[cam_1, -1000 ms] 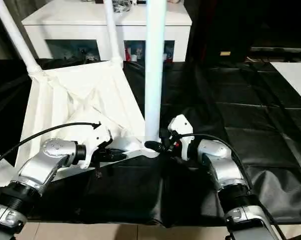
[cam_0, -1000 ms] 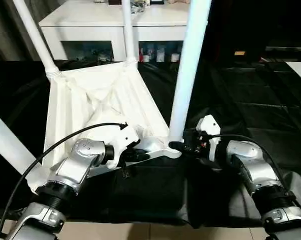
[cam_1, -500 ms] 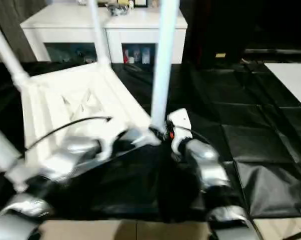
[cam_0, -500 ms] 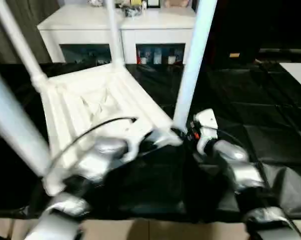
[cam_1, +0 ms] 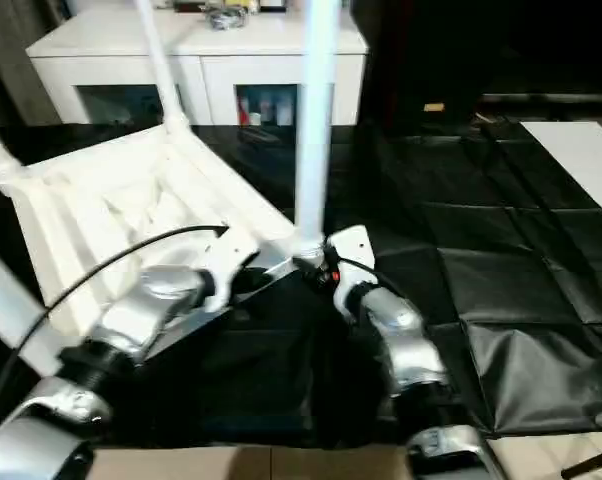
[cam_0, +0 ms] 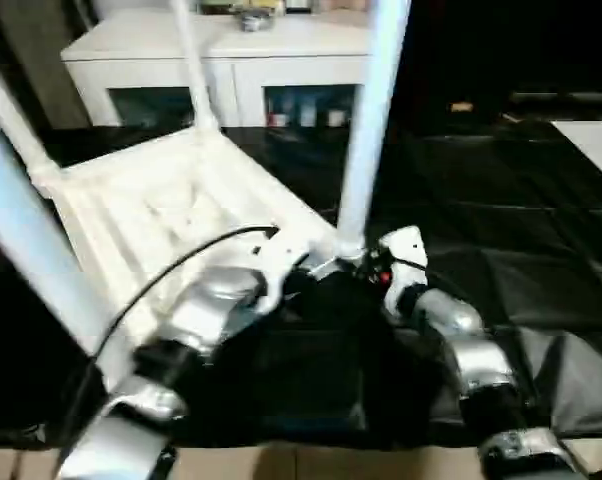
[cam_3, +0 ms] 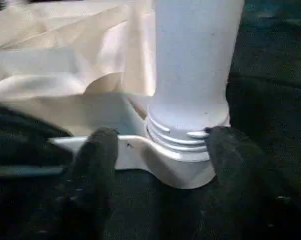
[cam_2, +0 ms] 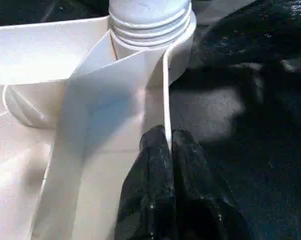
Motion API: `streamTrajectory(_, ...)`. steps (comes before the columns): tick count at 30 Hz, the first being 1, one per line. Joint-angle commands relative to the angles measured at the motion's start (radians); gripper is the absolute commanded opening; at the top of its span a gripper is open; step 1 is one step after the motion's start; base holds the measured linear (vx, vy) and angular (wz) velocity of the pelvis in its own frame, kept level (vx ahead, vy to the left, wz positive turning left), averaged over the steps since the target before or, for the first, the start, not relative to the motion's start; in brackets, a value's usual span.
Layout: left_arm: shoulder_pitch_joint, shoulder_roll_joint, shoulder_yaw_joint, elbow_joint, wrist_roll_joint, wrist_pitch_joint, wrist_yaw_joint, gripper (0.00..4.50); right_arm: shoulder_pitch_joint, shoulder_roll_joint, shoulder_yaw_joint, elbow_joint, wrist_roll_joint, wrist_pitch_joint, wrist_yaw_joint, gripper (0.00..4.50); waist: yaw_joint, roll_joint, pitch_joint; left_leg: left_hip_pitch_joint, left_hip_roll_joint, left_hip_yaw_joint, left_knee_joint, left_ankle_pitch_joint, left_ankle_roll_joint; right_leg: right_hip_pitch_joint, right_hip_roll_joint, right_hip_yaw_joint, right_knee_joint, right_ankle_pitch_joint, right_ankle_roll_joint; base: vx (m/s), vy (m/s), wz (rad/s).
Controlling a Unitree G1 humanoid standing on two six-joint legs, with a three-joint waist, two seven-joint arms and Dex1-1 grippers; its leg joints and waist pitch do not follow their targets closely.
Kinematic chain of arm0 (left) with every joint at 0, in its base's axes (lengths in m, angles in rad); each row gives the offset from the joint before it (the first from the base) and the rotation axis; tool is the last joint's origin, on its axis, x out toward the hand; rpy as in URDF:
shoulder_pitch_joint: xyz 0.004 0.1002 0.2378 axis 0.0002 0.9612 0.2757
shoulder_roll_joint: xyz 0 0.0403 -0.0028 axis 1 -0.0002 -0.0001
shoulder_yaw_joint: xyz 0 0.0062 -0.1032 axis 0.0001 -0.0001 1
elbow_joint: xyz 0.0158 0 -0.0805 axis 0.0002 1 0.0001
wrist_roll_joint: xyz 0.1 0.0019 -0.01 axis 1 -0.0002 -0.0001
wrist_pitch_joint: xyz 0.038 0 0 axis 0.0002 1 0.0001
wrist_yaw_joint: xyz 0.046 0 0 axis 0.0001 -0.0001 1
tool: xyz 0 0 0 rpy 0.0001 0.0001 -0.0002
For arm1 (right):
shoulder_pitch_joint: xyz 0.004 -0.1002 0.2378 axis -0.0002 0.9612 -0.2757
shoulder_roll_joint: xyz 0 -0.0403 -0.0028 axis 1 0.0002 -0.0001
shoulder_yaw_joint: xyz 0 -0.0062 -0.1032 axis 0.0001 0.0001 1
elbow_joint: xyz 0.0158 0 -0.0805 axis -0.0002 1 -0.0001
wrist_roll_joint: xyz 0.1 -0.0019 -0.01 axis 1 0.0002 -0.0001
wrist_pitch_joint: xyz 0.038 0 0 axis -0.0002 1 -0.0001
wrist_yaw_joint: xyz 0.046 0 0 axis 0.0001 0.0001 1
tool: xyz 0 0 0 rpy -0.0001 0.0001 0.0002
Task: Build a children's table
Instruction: Rotate leg to tighten
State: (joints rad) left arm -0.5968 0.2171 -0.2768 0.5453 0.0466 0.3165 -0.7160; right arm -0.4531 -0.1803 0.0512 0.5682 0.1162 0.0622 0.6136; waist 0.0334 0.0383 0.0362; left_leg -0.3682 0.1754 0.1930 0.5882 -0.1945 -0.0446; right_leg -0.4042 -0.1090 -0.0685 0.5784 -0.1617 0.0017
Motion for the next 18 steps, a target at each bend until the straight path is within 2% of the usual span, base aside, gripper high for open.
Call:
streamTrajectory(1, 0.033, 0.02, -0.018, -0.002, 0.003, 0.006, -0.042, 0.0, -0.013, -0.021, 0.013, -0.036, 0.021, 0.018, 0.077, 3.41, 0.008, -0.011, -0.059, 0.001, 0.047, -0.02, -0.072, -0.187, 0.092, 0.05, -0.04, 0.034, -0.052, -0.156, -0.247, 0.0, 0.0, 0.0)
streamTrajectory(4, 0.071, 0.069, -0.053, -0.073, -0.023, -0.014, -0.147, 0.0, -0.007, -0.108, 0.072, -0.043, 0.006, -0.013, 0.255, 3.41, 0.009, -0.015, -0.06, -0.002, 0.048, -0.019, -0.068, -0.17, 0.113, 0.054, -0.042, 0.032, -0.046, -0.121, -0.271, 0.0, 0.0, 0.0)
streamTrajectory(6, 0.084, 0.08, -0.053, -0.098, -0.044, -0.017, -0.182, 0.0, -0.008, -0.123, 0.076, -0.043, 0.012, -0.014, 0.296, 3.41, 0.01, -0.015, -0.059, 0.004, 0.049, -0.017, -0.068, -0.183, 0.113, 0.05, -0.041, 0.033, -0.047, -0.139, -0.277, 0.0, 0.0, 0.0)
streamTrajectory(9, 0.105, 0.103, -0.057, -0.147, -0.073, -0.025, -0.254, 0.0, -0.011, -0.143, 0.091, -0.04, 0.012, -0.017, 0.344, 3.41, 0.011, -0.016, -0.056, 0.004, 0.051, -0.017, -0.071, -0.198, 0.105, 0.05, -0.041, 0.034, -0.049, -0.167, -0.274, 0.0, 0.0, 0.0)
streamTrajectory(10, 0.112, 0.11, -0.057, -0.166, -0.08, -0.018, -0.273, 0.0, -0.012, -0.149, 0.096, -0.038, 0.01, -0.017, 0.354, 3.41, 0.012, -0.016, -0.055, 0.007, 0.053, -0.018, -0.073, -0.213, 0.093, 0.048, -0.042, 0.035, -0.05, -0.193, -0.269, 0.0, 0.0, 0.0)
streamTrajectory(13, 0.123, 0.119, -0.055, -0.194, -0.087, -0.006, -0.295, 0.0, -0.017, -0.153, 0.098, -0.03, 0.007, -0.019, 0.366, 3.41, 0.012, -0.016, -0.054, 0.009, 0.053, -0.016, -0.074, -0.221, 0.08, 0.045, -0.039, 0.037, -0.05, -0.189, -0.271, 0.0, 0.0, 0.0)
streamTrajectory(14, 0.126, 0.122, -0.054, -0.203, -0.089, -0.001, -0.297, 0.0, -0.02, -0.152, 0.096, -0.024, 0.007, -0.02, 0.366, 3.41, 0.013, -0.02, -0.055, 0.009, 0.053, -0.016, -0.074, -0.215, 0.08, 0.046, -0.04, 0.037, -0.049, -0.182, -0.27, 0.0, 0.0, 0.0)
streamTrajectory(15, 0.126, 0.123, -0.054, -0.204, -0.09, -0.001, -0.297, 0.0, -0.02, -0.152, 0.096, -0.023, 0.007, -0.021, 0.366, 3.41, 0.015, -0.018, -0.055, 0.01, 0.053, -0.016, -0.074, -0.209, 0.08, 0.045, -0.04, 0.038, -0.047, -0.177, -0.271, 0.0, 0.0, 0.0)
streamTrajectory(18, 0.137, 0.133, -0.056, -0.226, -0.101, 0.009, -0.312, 0.0, -0.032, -0.147, 0.092, -0.006, 0.01, -0.032, 0.362, 3.41, 0.018, -0.019, -0.057, 0.009, 0.052, -0.014, -0.071, -0.183, 0.087, 0.046, -0.041, 0.038, -0.043, -0.145, -0.278, 0.0, 0.0, 0.0)
